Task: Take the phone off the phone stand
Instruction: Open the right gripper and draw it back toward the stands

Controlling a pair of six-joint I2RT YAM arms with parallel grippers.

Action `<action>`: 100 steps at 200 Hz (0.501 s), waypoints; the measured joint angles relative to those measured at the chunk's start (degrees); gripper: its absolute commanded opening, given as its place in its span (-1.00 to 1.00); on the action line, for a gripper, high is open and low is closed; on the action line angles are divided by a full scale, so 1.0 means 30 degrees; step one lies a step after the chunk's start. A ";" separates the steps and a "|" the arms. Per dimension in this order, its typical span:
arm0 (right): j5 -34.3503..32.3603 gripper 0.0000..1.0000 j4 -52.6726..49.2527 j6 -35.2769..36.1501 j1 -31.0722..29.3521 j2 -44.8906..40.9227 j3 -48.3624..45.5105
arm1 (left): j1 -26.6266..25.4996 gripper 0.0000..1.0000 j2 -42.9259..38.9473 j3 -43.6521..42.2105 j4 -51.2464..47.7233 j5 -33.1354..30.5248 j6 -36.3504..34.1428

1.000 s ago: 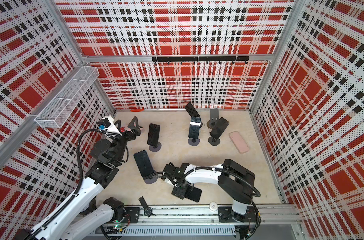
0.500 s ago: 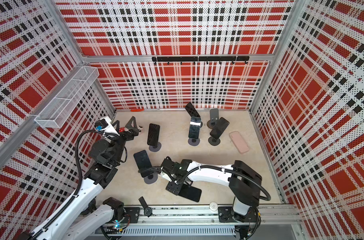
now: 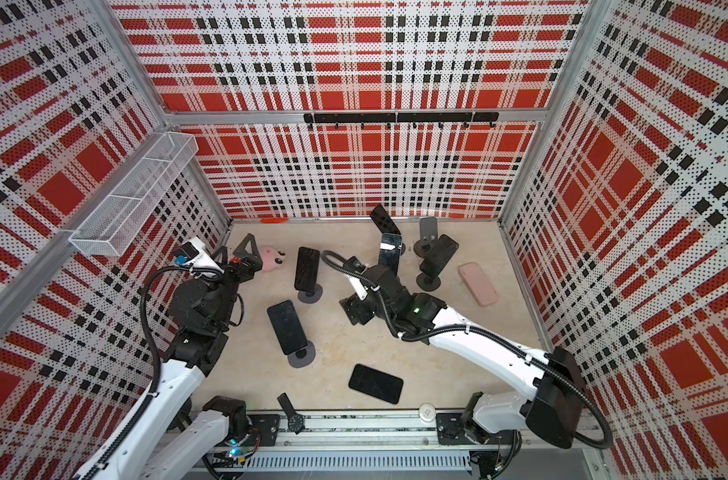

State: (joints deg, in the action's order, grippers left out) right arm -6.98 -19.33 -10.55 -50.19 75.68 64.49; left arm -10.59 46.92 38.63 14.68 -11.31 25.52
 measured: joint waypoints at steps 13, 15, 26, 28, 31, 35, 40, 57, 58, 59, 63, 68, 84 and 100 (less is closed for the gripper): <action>-0.0226 0.67 0.1020 -0.0168 0.0874 -0.0015 0.0087 | 0.0007 0.96 0.0321 0.0015 -0.0270 0.0284 0.0036; -0.0204 0.68 0.1093 -0.0175 0.0976 -0.0007 0.0109 | 0.0007 0.96 0.0357 0.0015 -0.0335 0.0342 0.0036; -0.0306 0.72 0.1413 -0.0379 0.1749 0.0095 0.0386 | 0.0007 0.96 0.0423 0.0015 -0.0568 0.0561 0.0124; -0.0313 0.73 0.1435 -0.0393 0.1872 0.0124 0.0481 | 0.0007 0.96 0.0423 0.0015 -0.0605 0.0576 0.0138; -0.0342 0.75 0.1479 -0.0430 0.2040 0.0189 0.0597 | 0.0007 0.96 0.0415 0.0007 -0.0641 0.0641 0.0168; -0.0372 0.76 0.1530 -0.0474 0.2280 0.0270 0.0801 | 0.0007 0.96 0.0401 0.0000 -0.0656 0.0707 0.0219; -0.0423 0.78 0.1566 -0.0554 0.2572 0.0379 0.1049 | 0.0007 0.96 0.0372 -0.0015 -0.0678 0.0743 0.0299; -0.0692 0.82 0.1836 -0.0933 0.3512 0.0780 0.1829 | 0.0007 0.96 0.0189 -0.0204 -0.0692 0.0780 0.0510; -0.0685 0.82 0.1851 -0.0925 0.3548 0.0809 0.1851 | 0.0007 0.96 0.0168 -0.0226 -0.0692 0.0787 0.0525; -0.0692 0.82 0.1872 -0.0940 0.3621 0.0852 0.1902 | 0.0007 0.96 0.0160 -0.0240 -0.0692 0.0780 0.0539; -0.0707 0.83 0.1931 -0.1005 0.3810 0.0954 0.2069 | 0.0007 0.96 0.0109 -0.0306 -0.0729 0.0780 0.0590; -0.0707 0.84 0.2018 -0.1027 0.3993 0.1086 0.2229 | 0.0007 0.96 0.0073 -0.0372 -0.0750 0.0780 0.0670; -0.0780 0.90 0.2302 -0.0976 0.4524 0.1719 0.2769 | 0.0007 0.96 0.0102 -0.0415 -0.0852 0.0838 0.0918; -0.0342 0.98 0.2412 -0.0656 0.5027 0.2637 0.3410 | -0.0051 0.96 0.0182 -0.0393 -0.1035 0.1027 0.0984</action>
State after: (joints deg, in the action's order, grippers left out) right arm -8.01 -12.10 -12.51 -35.11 83.59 74.72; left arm -10.74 47.46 37.45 11.57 -8.23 28.47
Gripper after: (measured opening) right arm 0.961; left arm 0.982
